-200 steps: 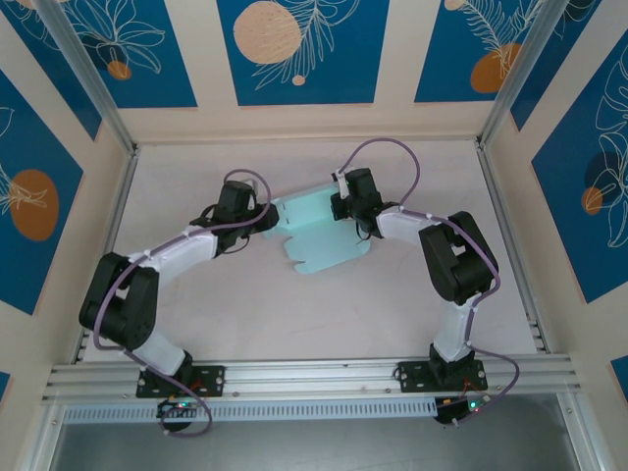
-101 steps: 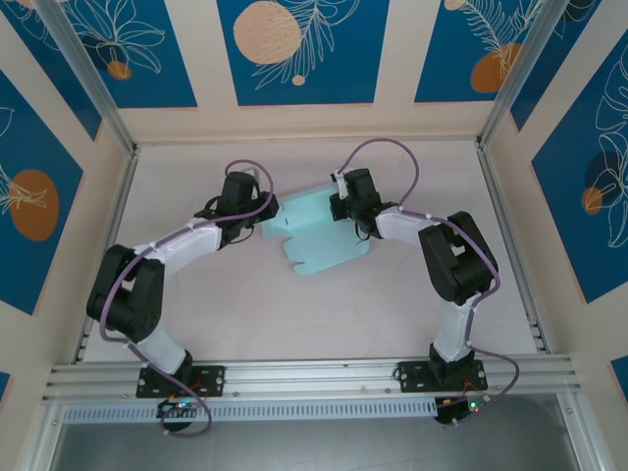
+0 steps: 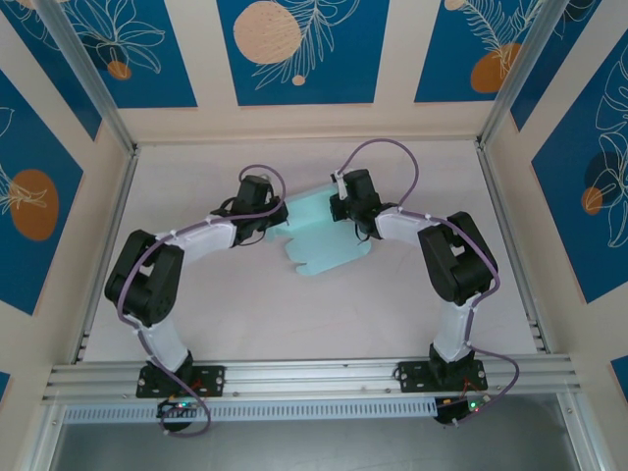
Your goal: Fold the paper box
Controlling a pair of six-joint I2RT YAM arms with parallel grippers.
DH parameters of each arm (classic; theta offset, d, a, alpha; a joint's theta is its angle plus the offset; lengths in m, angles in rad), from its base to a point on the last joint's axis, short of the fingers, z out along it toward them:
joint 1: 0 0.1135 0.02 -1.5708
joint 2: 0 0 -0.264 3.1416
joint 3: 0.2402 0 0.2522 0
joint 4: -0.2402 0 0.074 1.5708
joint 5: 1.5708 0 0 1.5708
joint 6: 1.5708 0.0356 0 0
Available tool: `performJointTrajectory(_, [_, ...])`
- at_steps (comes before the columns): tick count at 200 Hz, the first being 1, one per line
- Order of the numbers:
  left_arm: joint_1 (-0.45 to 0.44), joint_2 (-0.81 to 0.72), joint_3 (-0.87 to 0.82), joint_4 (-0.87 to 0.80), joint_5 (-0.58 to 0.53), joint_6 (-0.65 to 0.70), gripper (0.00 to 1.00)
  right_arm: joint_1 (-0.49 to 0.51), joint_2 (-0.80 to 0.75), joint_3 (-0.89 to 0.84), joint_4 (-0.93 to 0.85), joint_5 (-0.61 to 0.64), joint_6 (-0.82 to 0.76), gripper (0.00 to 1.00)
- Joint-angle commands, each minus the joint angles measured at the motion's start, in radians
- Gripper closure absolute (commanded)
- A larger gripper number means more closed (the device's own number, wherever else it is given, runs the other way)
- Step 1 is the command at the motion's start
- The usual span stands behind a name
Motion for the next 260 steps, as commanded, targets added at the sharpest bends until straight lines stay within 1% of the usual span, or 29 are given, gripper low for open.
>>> performJointTrajectory(1, [-0.017,-0.031,-0.035,0.059,-0.013,-0.05,0.81,0.018,-0.024,-0.013,0.045,-0.013,0.025,1.0])
performJointTrajectory(7, [-0.017,-0.05,-0.061,0.069,-0.033,-0.065,0.76,0.016,-0.024,-0.013,0.046,-0.014,0.026,1.0])
performJointTrajectory(11, [-0.017,-0.064,-0.079,0.073,-0.046,-0.077,0.75,0.018,-0.025,-0.014,0.048,-0.014,0.027,1.0])
performJointTrajectory(35, [-0.018,-0.137,-0.162,0.072,-0.11,-0.132,0.76,0.018,-0.024,-0.016,0.048,-0.016,0.03,1.0])
performJointTrajectory(49, [-0.017,-0.16,-0.185,0.054,-0.127,-0.145,0.77,0.019,-0.025,-0.016,0.049,-0.016,0.029,1.0])
performJointTrajectory(69, [-0.017,-0.159,-0.196,0.044,-0.109,-0.163,0.76,0.018,-0.027,-0.015,0.046,-0.017,0.027,1.0])
performJointTrajectory(88, [-0.023,-0.15,-0.215,0.065,-0.088,-0.193,0.68,0.019,-0.029,-0.015,0.045,-0.019,0.024,1.0])
performJointTrajectory(125, [-0.036,-0.125,-0.231,0.077,-0.074,-0.221,0.68,0.019,-0.03,-0.015,0.046,-0.02,0.026,1.0])
performJointTrajectory(171, [-0.049,-0.076,-0.222,0.126,-0.023,-0.235,0.67,0.022,-0.027,-0.014,0.047,-0.02,0.024,1.0])
performJointTrajectory(191, [-0.056,-0.058,-0.217,0.14,-0.013,-0.241,0.58,0.021,-0.029,-0.016,0.049,-0.017,0.026,1.0])
performJointTrajectory(219, [-0.073,-0.048,-0.206,0.131,-0.023,-0.243,0.5,0.023,-0.028,-0.017,0.049,-0.02,0.026,1.0])
performJointTrajectory(230, [-0.081,-0.049,-0.198,0.12,-0.036,-0.239,0.43,0.023,-0.027,-0.015,0.049,-0.019,0.026,1.0])
performJointTrajectory(247, [-0.089,-0.063,-0.194,0.098,-0.07,-0.234,0.27,0.023,-0.026,-0.017,0.051,-0.017,0.026,1.0])
performJointTrajectory(260, [-0.092,-0.085,-0.2,0.076,-0.104,-0.236,0.25,0.023,-0.027,-0.019,0.053,-0.016,0.026,1.0])
